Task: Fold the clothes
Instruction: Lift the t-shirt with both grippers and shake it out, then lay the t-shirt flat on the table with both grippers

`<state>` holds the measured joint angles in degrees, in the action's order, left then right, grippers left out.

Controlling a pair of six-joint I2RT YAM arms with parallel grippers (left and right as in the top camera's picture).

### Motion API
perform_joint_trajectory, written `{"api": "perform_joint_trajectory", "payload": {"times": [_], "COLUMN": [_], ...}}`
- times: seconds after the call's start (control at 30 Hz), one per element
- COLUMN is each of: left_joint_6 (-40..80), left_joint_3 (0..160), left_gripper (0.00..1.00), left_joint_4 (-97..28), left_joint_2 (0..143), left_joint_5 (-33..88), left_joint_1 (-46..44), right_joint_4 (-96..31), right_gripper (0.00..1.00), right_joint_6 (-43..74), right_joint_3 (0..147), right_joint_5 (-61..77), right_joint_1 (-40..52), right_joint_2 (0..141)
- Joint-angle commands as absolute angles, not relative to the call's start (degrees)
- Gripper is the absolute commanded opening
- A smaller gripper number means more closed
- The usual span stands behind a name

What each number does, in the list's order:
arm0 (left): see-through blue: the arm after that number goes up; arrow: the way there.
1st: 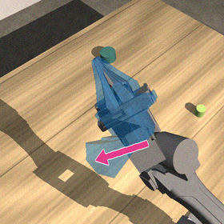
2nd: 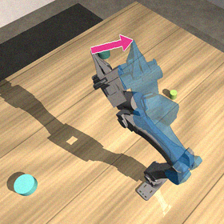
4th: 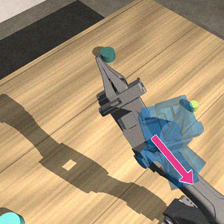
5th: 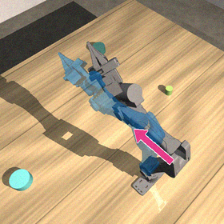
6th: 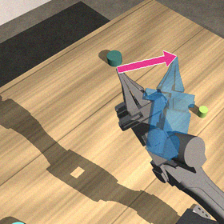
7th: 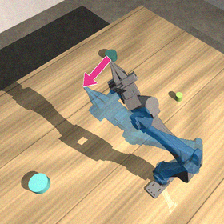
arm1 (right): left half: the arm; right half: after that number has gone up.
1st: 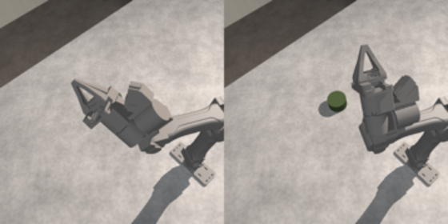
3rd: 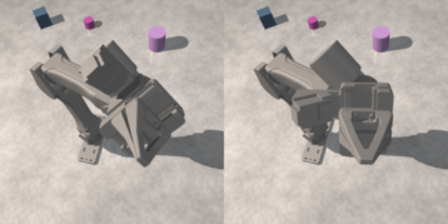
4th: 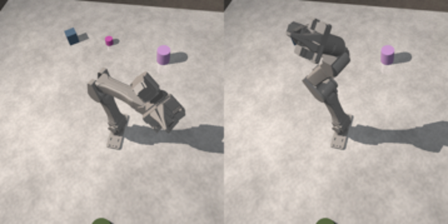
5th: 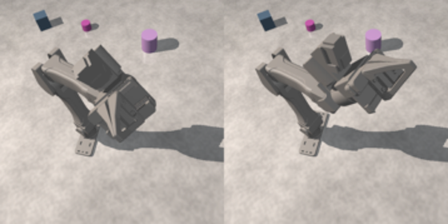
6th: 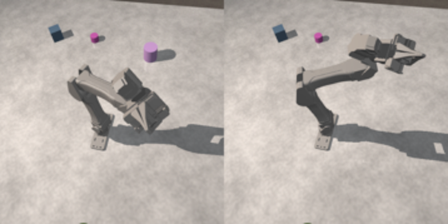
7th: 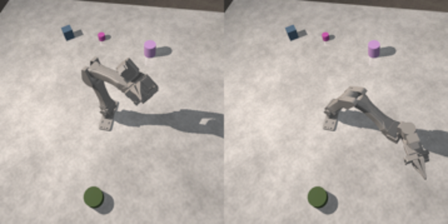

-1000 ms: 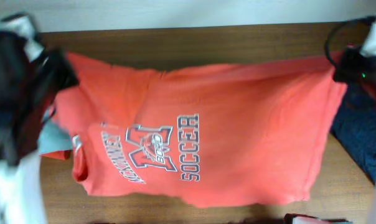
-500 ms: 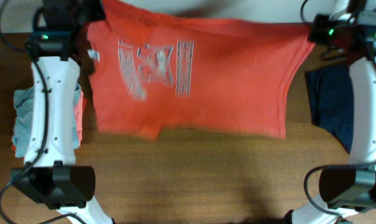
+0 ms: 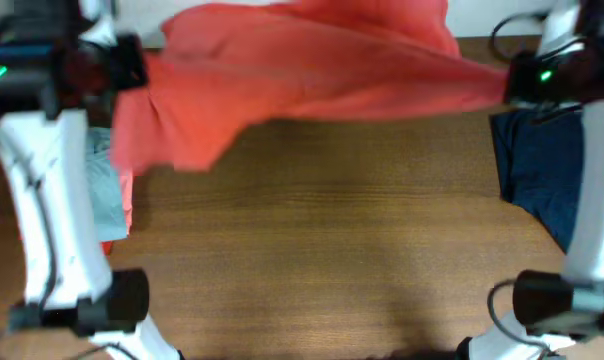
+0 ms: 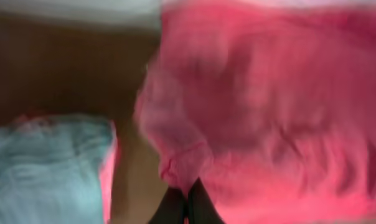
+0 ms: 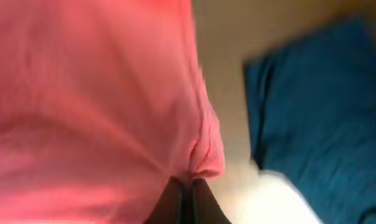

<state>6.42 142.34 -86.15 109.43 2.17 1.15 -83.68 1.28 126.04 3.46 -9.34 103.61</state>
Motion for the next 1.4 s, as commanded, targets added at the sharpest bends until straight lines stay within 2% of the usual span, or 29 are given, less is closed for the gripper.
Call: {"api": "perform_joint_trajectory", "payload": {"times": [0.0, 0.13, 0.37, 0.93, 1.17, 1.37], "left_joint_6": [5.4, 4.2, 4.2, 4.7, 6.7, 6.9], "left_joint_3": [137.7, 128.7, 109.6, 87.4, 76.6, 74.0], "left_gripper": [0.00, 0.00, 0.00, 0.00, 0.01, 0.00], "left_joint_4": [-94.1, -96.7, -94.8, -92.4, -88.9, -87.6], "left_joint_2": [116.7, 120.1, 120.4, 119.4, 112.4, 104.9], "left_joint_5": [3.0, 4.7, 4.8, 5.4, 5.4, 4.9], "left_joint_1": [1.1, 1.1, 1.3, 1.3, 1.3, 1.3], "right_joint_4": [-84.7, -83.2, -82.3, -87.3, -82.1, -81.3], "right_gripper": [0.04, 0.04, 0.04, 0.04, 0.04, 0.04], "right_joint_6": [-1.8, -2.2, -2.1, 1.1, 5.0, 6.3], "right_joint_3": [116.2, 104.0, 92.7, 82.8, 72.4, 70.3], "right_joint_5": [1.1, -0.2, -0.9, -0.7, -0.7, -0.6], "right_joint_1": [-9.4, -9.4, -9.4, -9.5, -11.8, -14.5], "right_joint_2": [106.0, 106.1, 106.1, 105.4, 102.4, 98.2]}}
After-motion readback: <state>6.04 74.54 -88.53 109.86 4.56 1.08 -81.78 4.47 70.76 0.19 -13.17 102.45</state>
